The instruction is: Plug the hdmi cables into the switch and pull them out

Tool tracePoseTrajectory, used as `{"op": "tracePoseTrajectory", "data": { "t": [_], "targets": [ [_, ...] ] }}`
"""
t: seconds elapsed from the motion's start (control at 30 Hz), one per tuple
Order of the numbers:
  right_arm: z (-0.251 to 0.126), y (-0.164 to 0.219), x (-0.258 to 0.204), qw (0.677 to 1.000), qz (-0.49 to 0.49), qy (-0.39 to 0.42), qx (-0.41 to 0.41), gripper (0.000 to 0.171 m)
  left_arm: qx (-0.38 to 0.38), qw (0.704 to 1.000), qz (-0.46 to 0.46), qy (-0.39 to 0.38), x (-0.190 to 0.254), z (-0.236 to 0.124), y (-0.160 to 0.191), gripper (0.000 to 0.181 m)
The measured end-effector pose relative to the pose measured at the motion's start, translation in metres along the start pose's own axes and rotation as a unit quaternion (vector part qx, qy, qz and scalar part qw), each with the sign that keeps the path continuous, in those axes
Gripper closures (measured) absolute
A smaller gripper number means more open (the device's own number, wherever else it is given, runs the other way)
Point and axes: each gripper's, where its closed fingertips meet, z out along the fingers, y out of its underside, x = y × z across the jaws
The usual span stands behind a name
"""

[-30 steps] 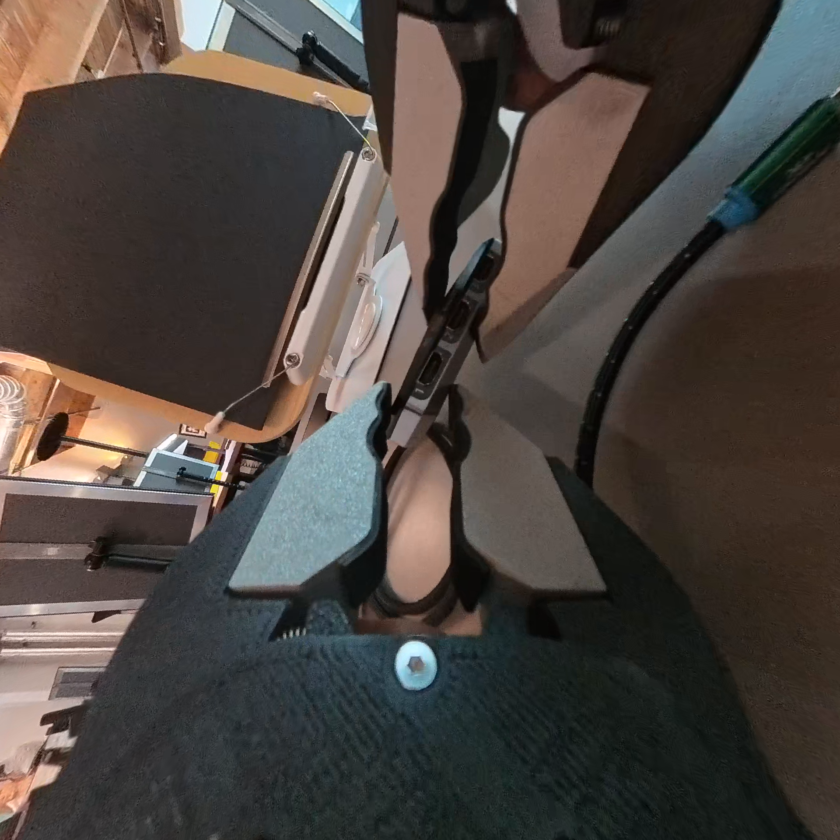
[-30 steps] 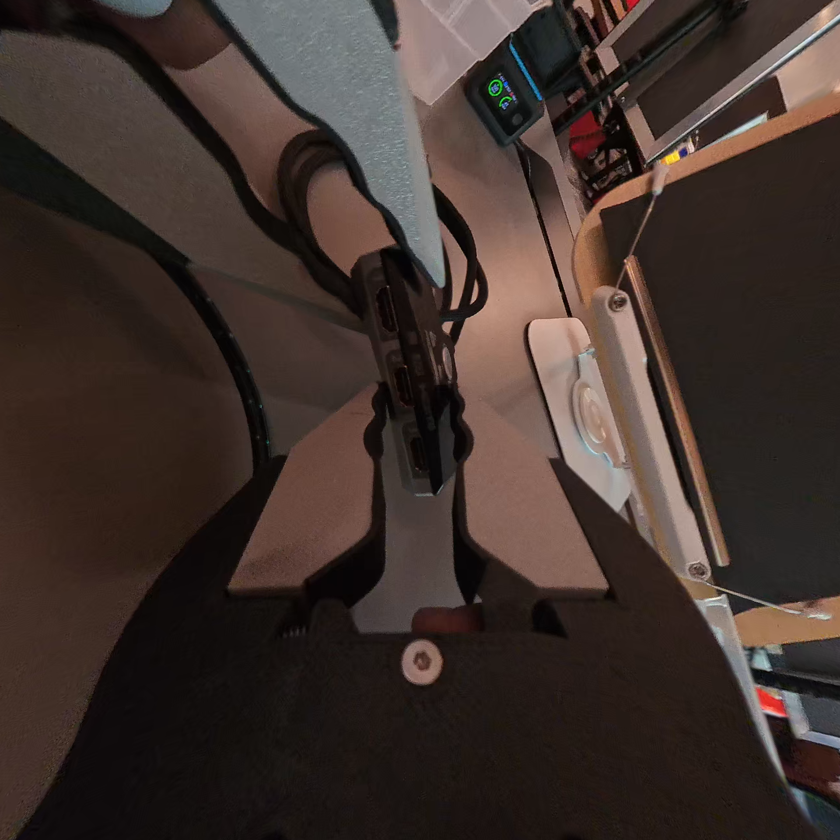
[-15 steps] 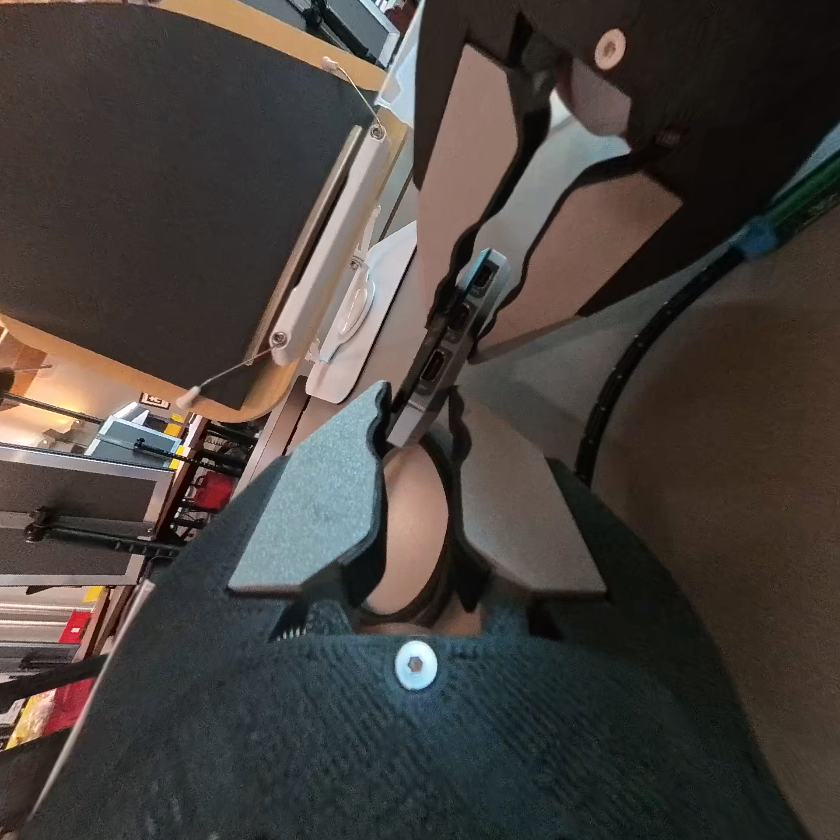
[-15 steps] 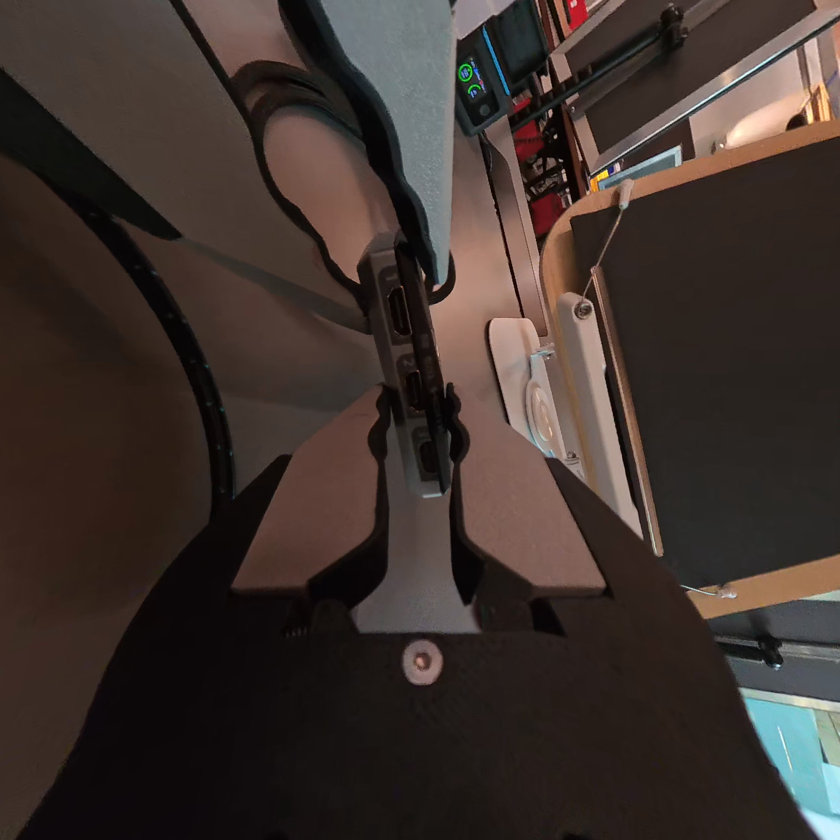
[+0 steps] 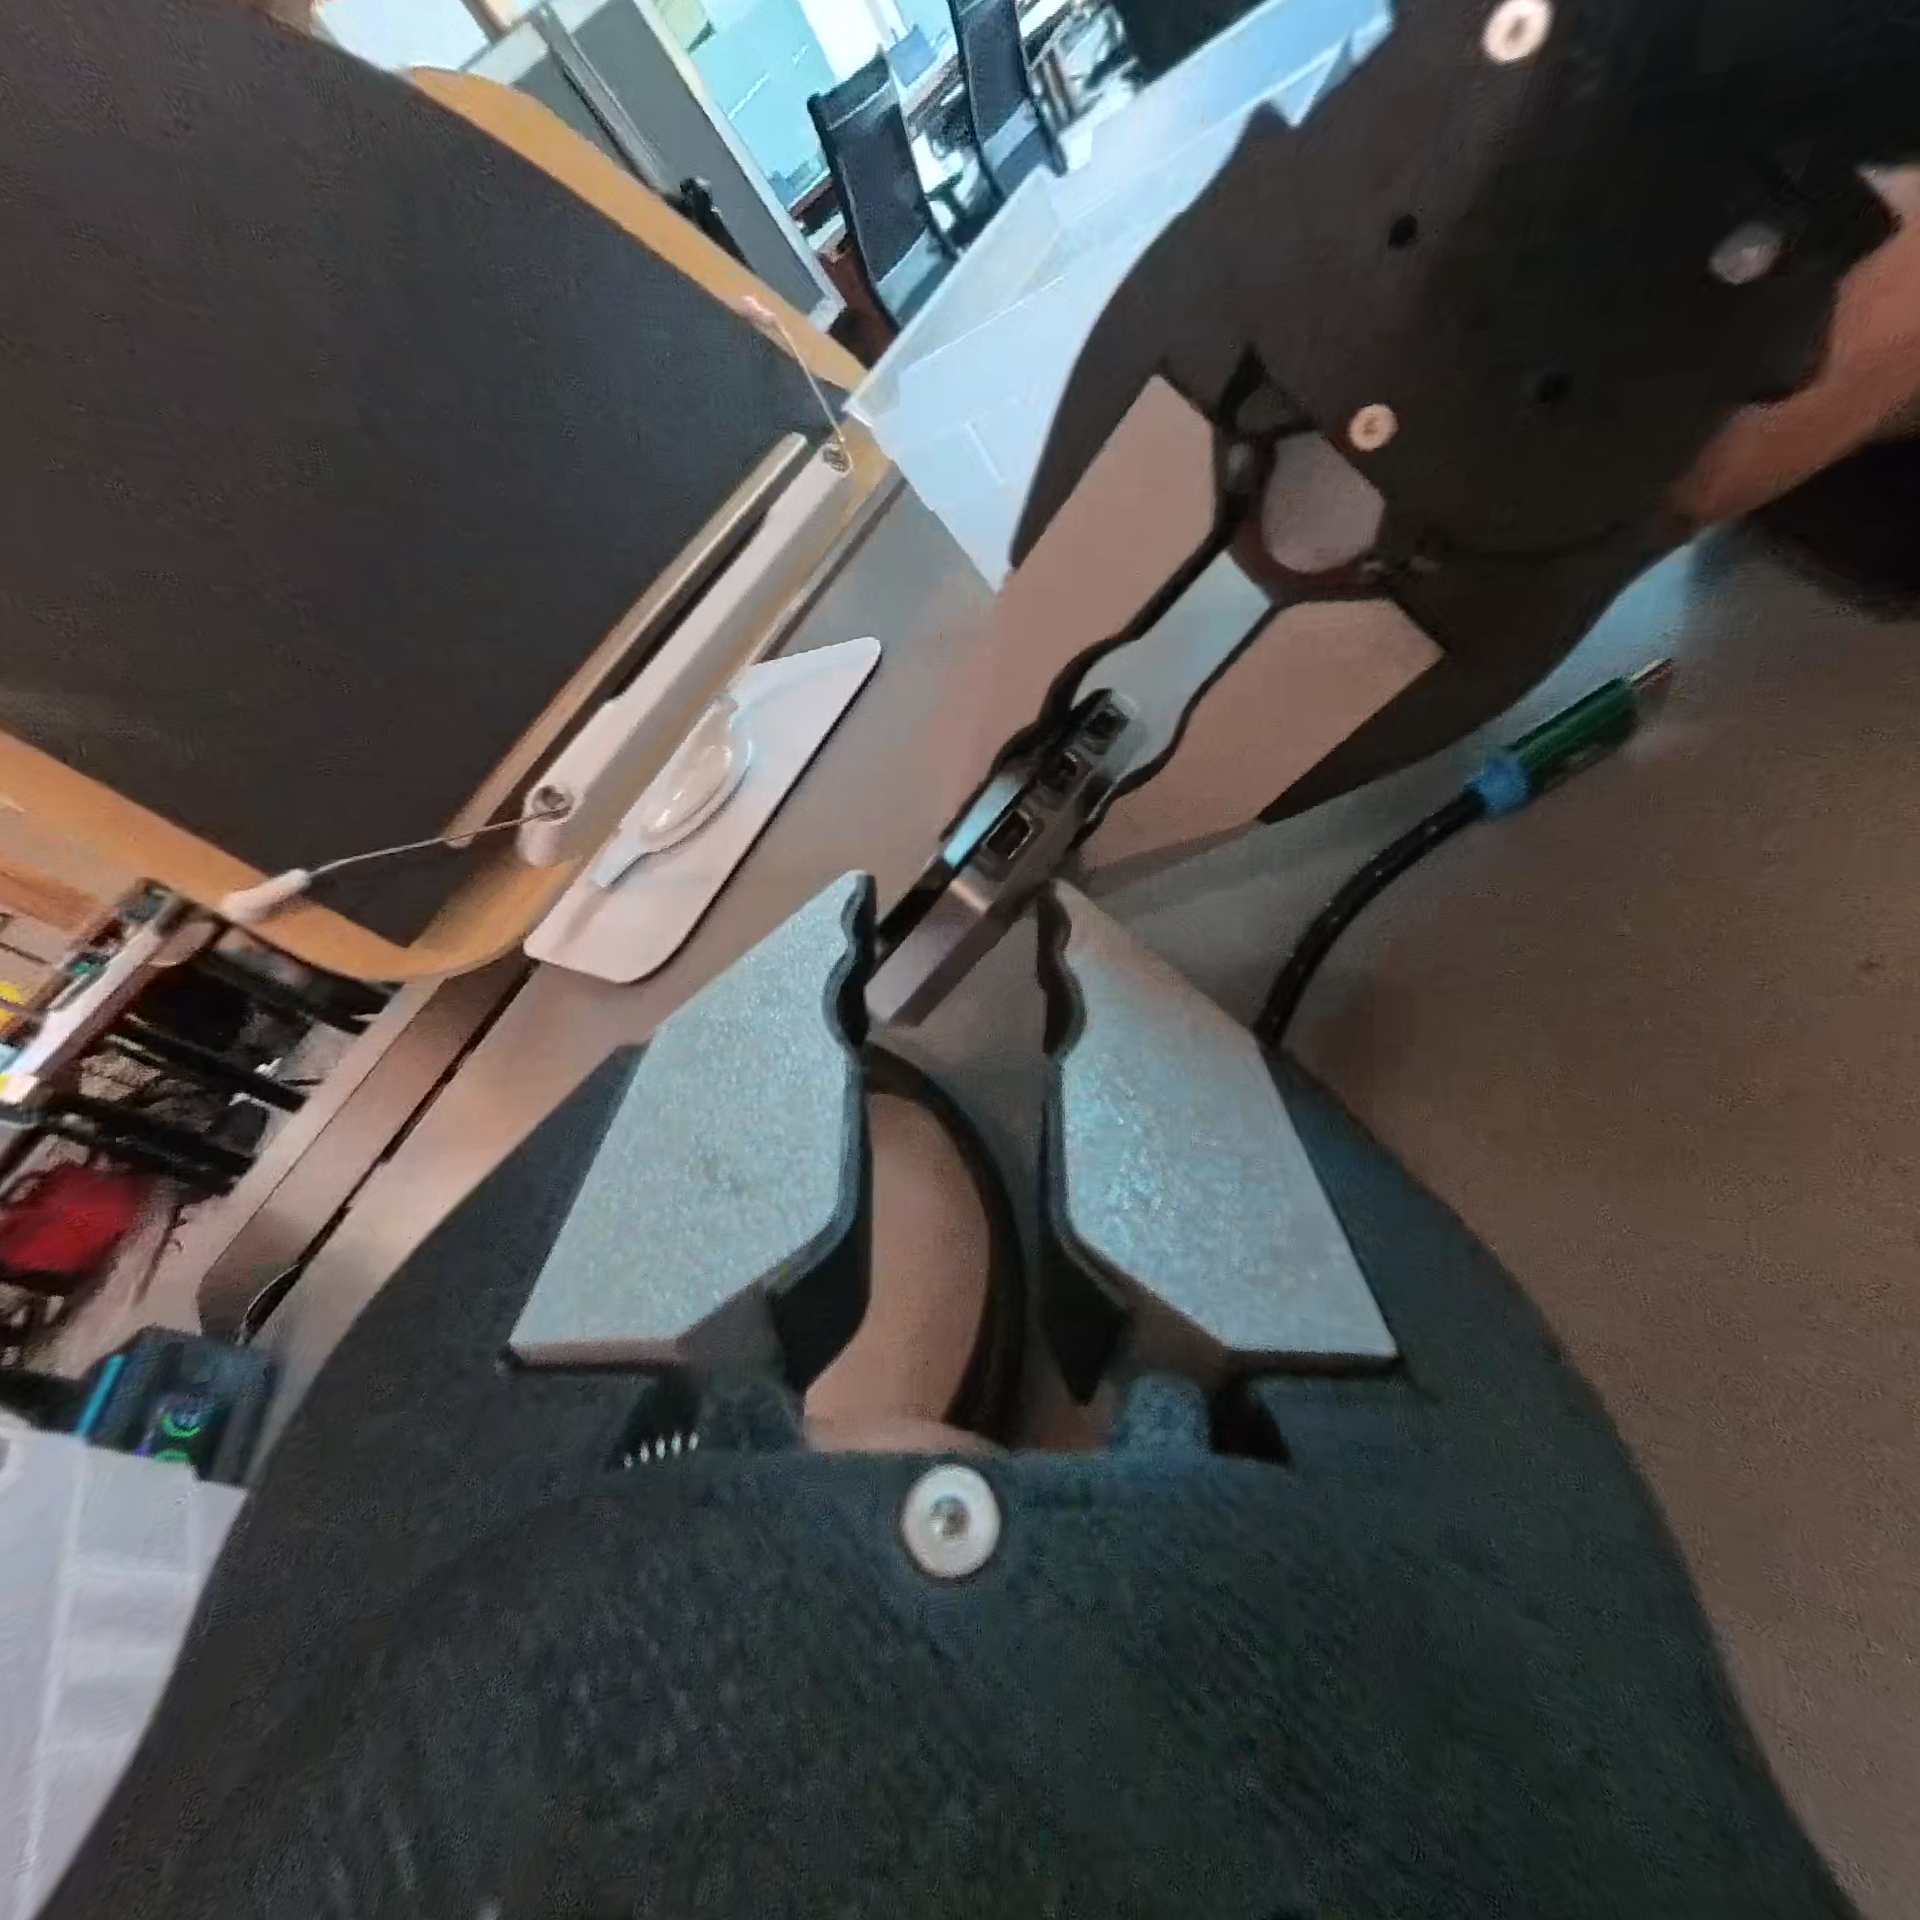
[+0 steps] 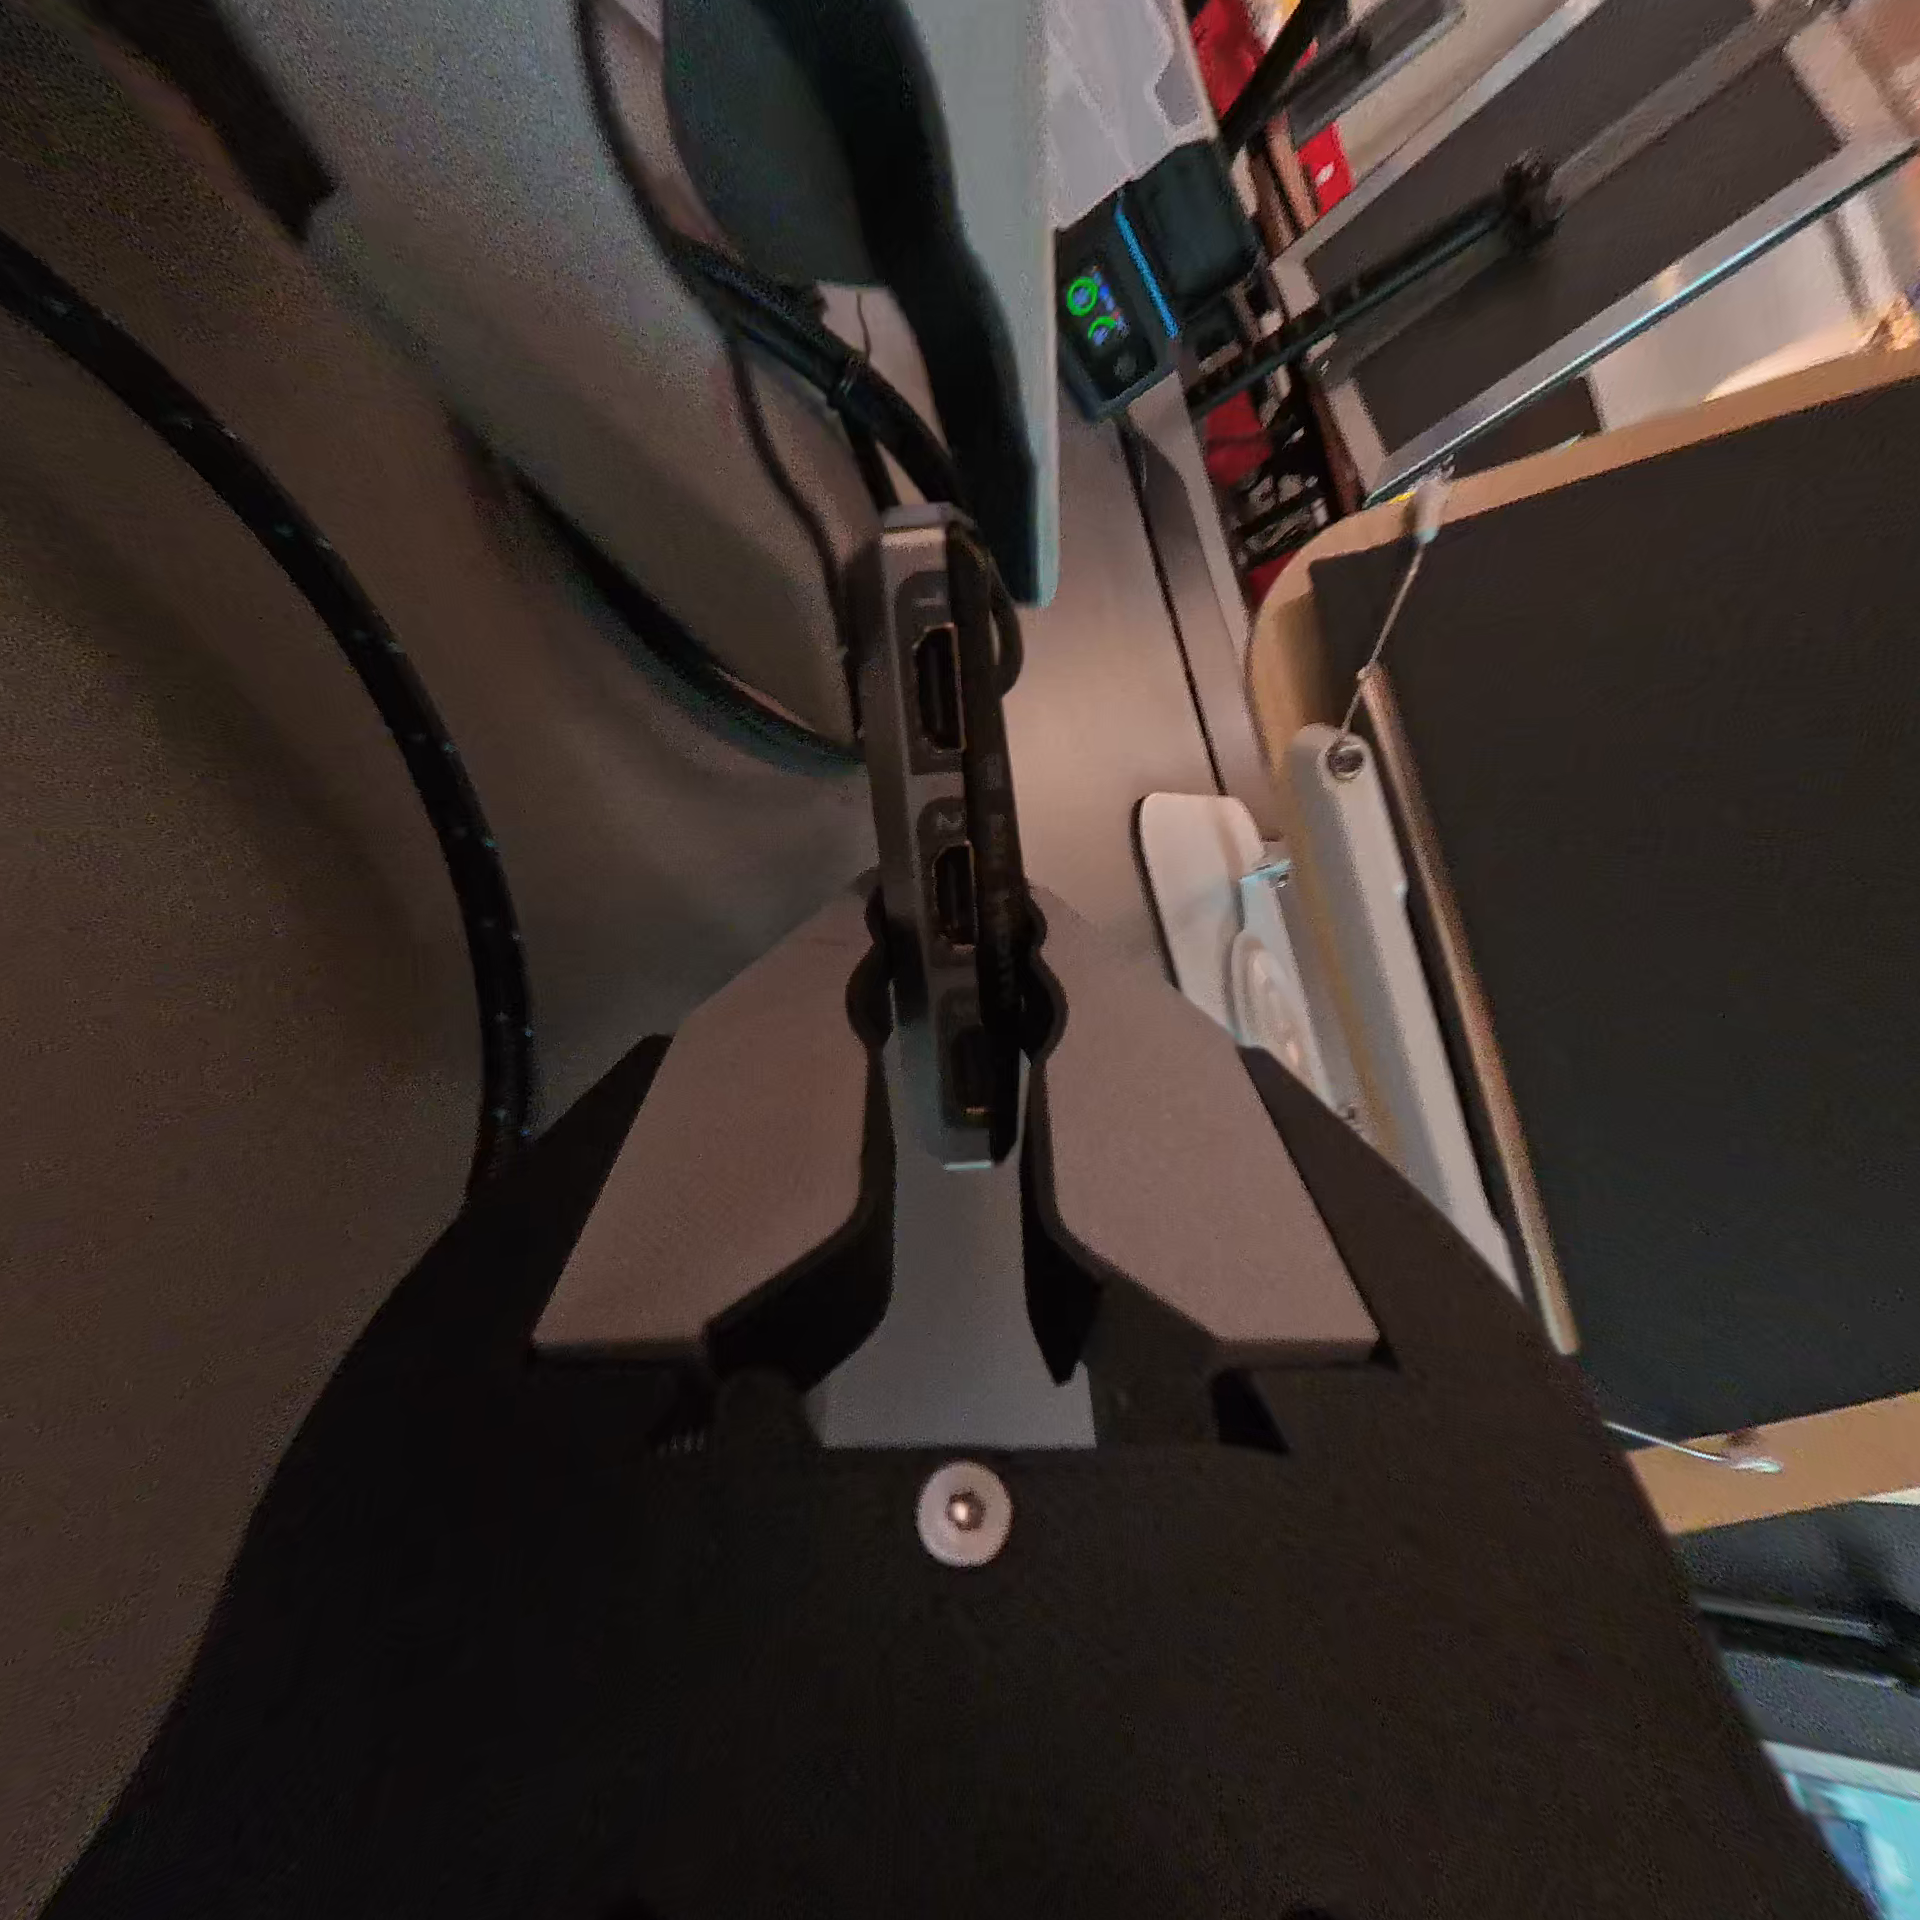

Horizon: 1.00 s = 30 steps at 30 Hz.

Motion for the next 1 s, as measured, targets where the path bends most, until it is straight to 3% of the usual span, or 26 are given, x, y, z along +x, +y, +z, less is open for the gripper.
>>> {"op": "tracePoseTrajectory", "data": {
  "t": [0.1,0.4,0.53,0.67,0.8,1.0],
  "targets": [
    [-0.003,0.000,0.007,1.000,0.002,0.008,0.017,0.154,-0.006,0.999,0.011,-0.043,-0.019,-0.008,0.007,0.146],
    [-0.015,-0.002,0.017,0.997,-0.050,0.021,0.051,0.153,-0.022,0.998,0.038,-0.036,-0.020,-0.014,0.016,0.152],
    [-0.018,-0.010,0.010,0.994,-0.090,0.020,0.060,0.154,-0.018,0.991,0.108,-0.072,-0.017,-0.011,0.010,0.150],
    [-0.018,-0.019,-0.001,0.990,-0.128,0.015,0.063,0.153,0.000,0.983,0.175,-0.061,0.004,-0.005,0.001,0.142],
    [-0.018,-0.022,-0.010,0.987,-0.150,0.005,0.058,0.153,-0.001,0.966,0.250,-0.070,0.014,-0.001,-0.002,0.157],
    [-0.015,-0.015,-0.009,0.998,-0.034,-0.031,0.045,0.147,-0.034,0.960,0.267,-0.075,0.012,0.004,0.004,0.160]
  ]
}}
